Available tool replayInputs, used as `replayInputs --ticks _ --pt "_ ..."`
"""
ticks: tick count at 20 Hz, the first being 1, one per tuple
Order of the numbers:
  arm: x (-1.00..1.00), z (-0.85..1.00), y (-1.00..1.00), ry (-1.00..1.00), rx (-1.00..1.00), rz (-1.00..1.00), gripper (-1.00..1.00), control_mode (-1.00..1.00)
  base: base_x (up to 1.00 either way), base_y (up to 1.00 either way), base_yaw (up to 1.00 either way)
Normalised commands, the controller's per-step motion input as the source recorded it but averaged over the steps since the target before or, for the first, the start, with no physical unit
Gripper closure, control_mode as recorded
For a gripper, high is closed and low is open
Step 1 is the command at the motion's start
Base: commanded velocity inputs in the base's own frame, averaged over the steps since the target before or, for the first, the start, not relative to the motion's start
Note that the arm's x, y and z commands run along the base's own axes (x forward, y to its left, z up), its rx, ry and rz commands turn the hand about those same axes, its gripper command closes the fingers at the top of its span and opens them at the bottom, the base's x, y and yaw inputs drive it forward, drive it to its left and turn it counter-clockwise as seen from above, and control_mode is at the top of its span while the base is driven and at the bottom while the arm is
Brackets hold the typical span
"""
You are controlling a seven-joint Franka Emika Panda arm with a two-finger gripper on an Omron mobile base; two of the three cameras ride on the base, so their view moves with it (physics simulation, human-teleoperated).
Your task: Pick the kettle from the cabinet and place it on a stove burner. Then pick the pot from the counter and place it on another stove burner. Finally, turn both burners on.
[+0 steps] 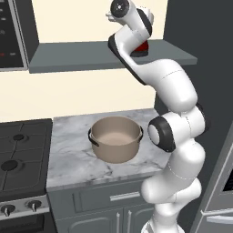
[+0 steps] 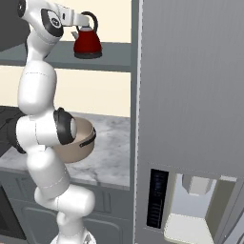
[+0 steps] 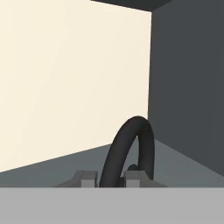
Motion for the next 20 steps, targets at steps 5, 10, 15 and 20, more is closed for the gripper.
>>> replayInputs --ticks 5,10,15,20 --pt "0.00 0.00 0.00 0.00 0.00 0.00 1.00 -1.00 0.00 0.00 0.00" --pt "0.00 0.00 0.00 0.00 0.00 0.00 1.00 -1.00 0.00 0.00 0.00" --pt "0.00 0.00 0.00 -0.01 0.00 0.00 1.00 -1.00 0.00 0.00 0.00" --pt "-0.14 0.00 0.01 -0.01 0.00 -0.02 1.00 -1.00 0.00 0.00 0.00"
